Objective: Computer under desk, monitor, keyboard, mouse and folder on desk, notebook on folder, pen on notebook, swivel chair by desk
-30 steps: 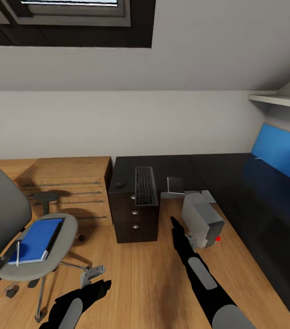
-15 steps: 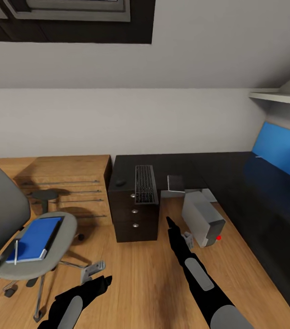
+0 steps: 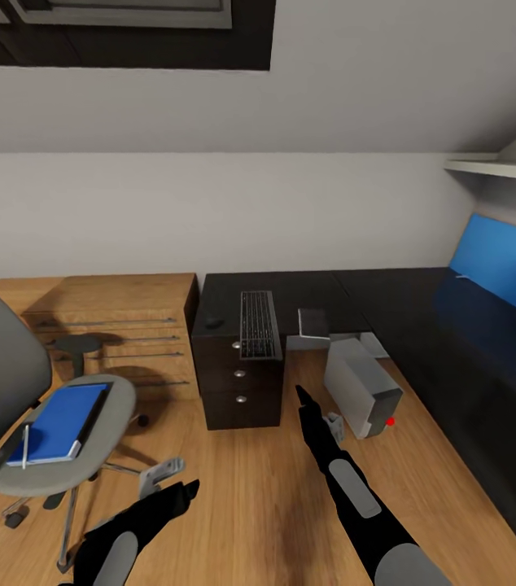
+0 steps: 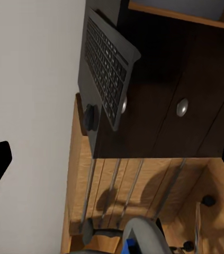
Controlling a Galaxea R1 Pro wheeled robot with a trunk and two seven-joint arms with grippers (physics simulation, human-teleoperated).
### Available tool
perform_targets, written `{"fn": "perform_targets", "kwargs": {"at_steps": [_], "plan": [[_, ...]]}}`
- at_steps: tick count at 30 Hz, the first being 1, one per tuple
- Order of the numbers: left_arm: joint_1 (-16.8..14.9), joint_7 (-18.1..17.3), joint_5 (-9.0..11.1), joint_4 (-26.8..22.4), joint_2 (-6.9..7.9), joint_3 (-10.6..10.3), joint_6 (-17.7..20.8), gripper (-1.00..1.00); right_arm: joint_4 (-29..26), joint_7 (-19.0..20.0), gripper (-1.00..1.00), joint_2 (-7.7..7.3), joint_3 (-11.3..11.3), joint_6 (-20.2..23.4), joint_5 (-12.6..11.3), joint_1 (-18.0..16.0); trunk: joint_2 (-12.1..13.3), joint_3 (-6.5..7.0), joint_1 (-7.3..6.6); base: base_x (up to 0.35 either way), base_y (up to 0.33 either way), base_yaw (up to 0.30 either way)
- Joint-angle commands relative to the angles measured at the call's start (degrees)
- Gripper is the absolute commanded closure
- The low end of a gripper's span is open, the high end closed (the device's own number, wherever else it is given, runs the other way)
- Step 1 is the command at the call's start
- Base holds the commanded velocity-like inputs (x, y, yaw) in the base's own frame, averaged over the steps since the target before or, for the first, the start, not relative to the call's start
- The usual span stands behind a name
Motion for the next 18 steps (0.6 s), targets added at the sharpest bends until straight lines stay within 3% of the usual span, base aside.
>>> {"fn": "perform_targets", "kwargs": {"at_steps": [1,7,18], "plan": [[0.75,0.53,0.63,-1.51,0.04,-0.04,0.10,-1.00,-0.07,0.22,-1.00,-0.03,0.22,-0.28,-0.59,-0.04,-0.45,-0.24,0.23,0.000,0.000,0.000],[4.08,0.32,0.67,-5.04,0.15,0.75,0.04,-1.00,-0.27,0.23,-1.00,-0.03,0.22,-0.28,-0.58,-0.04,-2.86,-1.32,1.54,0.000,0.000,0.000],[4.96,0.32,0.68,-5.65,0.15,1.34,0.12,-1.00,-0.23,0.21,-1.00,-0.03,0.22,-0.28,-0.57,-0.04,-7.27,-3.29,3.96,0.000,0.000,0.000]]}}
